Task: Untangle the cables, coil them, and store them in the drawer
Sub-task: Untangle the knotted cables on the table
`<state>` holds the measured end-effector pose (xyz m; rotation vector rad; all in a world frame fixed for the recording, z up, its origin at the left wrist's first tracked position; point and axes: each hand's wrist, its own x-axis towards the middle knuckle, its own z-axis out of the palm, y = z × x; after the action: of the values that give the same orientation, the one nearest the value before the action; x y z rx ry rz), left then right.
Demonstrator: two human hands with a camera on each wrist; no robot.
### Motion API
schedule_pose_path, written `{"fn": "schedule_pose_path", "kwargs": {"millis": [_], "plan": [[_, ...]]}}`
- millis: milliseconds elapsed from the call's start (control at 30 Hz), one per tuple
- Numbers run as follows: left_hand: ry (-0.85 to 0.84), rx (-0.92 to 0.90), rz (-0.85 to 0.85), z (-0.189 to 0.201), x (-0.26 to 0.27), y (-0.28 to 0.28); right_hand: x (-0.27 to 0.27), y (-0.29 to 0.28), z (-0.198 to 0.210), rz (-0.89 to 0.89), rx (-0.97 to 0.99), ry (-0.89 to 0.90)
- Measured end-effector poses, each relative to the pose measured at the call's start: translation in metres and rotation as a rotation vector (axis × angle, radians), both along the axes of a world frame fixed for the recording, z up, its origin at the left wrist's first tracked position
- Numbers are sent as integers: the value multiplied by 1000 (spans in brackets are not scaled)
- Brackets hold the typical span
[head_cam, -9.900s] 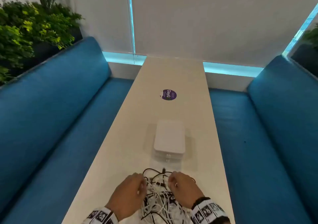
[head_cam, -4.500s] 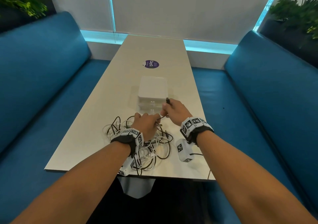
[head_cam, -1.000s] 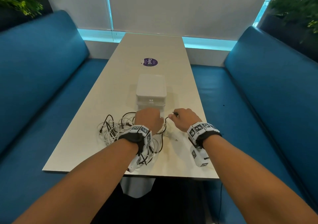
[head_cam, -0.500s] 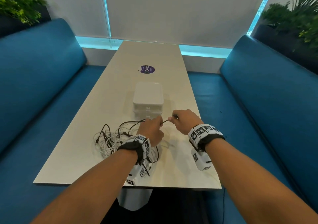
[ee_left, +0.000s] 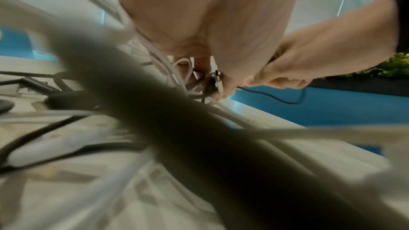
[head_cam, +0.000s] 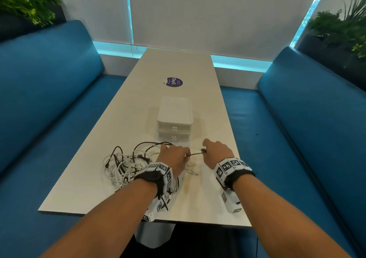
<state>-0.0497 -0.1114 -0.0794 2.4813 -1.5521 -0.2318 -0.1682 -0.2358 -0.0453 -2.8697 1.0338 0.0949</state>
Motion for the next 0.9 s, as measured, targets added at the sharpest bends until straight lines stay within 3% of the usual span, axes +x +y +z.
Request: {"fn": "schedule_pose_path", "kwargs": {"millis": [100, 333, 467, 667, 800, 900], "plan": [[-35, 12, -7, 1, -3, -1, 8, 13, 1, 69, 74, -59], [-21, 75, -17, -1, 5, 1, 22, 11, -3, 79, 342, 14], [-84, 37, -30, -2, 2, 6, 20, 8, 1, 63, 300, -37], [-192, 209, 23, 2, 21, 13, -5, -18, 10, -78, 123, -68], [-218, 223, -83, 6, 16, 15, -14, -21, 7, -114, 6, 1], [-243, 232, -115, 5, 5, 14, -7, -4, 1, -48, -28, -53]]}}
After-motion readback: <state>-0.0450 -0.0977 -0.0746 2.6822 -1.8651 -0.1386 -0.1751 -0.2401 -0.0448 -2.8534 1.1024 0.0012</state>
